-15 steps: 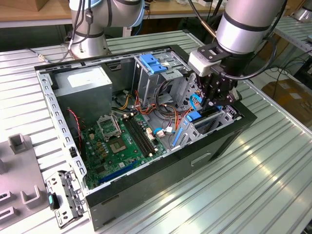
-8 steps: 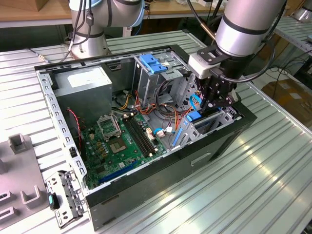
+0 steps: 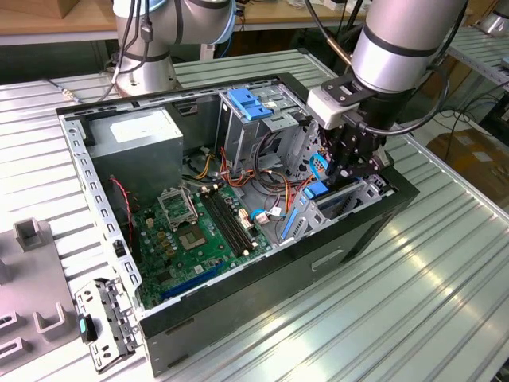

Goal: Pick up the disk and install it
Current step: 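Insert the second disk wire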

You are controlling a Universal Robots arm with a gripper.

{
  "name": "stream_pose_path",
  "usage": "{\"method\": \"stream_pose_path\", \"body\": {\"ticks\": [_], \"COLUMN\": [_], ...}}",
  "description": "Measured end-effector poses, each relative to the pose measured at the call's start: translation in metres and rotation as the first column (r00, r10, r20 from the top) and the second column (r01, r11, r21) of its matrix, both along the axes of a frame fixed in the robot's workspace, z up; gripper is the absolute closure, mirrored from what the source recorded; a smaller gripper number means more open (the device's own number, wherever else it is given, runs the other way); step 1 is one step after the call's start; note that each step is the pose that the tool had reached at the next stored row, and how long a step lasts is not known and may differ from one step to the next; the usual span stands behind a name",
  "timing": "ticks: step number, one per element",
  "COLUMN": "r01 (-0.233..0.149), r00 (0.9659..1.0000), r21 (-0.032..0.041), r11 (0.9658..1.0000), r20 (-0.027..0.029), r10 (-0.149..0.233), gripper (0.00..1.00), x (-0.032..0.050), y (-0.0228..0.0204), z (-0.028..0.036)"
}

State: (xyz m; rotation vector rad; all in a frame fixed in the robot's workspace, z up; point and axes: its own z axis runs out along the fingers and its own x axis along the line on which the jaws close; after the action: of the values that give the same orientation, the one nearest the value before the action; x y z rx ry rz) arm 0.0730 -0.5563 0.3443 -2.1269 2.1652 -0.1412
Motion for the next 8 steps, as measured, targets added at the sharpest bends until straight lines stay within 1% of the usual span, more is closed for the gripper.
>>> {"method": "stream_pose_path", "body": {"ticks": [1, 4, 8], "r01": [0.000, 0.000, 0.000], "r00": [1.0000, 1.0000, 1.0000], "r21": [-0.0003, -0.0002, -0.0002], "r11": [1.0000, 1.0000, 1.0000], "r20": [0.0000, 0.0000, 0.0000], "r10": [0.000, 0.000, 0.000], "gripper": [0.76, 0.76, 0.78], "x": [0.0000, 0.0000, 0.0000], "y": [0.0000, 0.0001, 0.0001], "z": [0.0045, 0.0117, 0.0120]}}
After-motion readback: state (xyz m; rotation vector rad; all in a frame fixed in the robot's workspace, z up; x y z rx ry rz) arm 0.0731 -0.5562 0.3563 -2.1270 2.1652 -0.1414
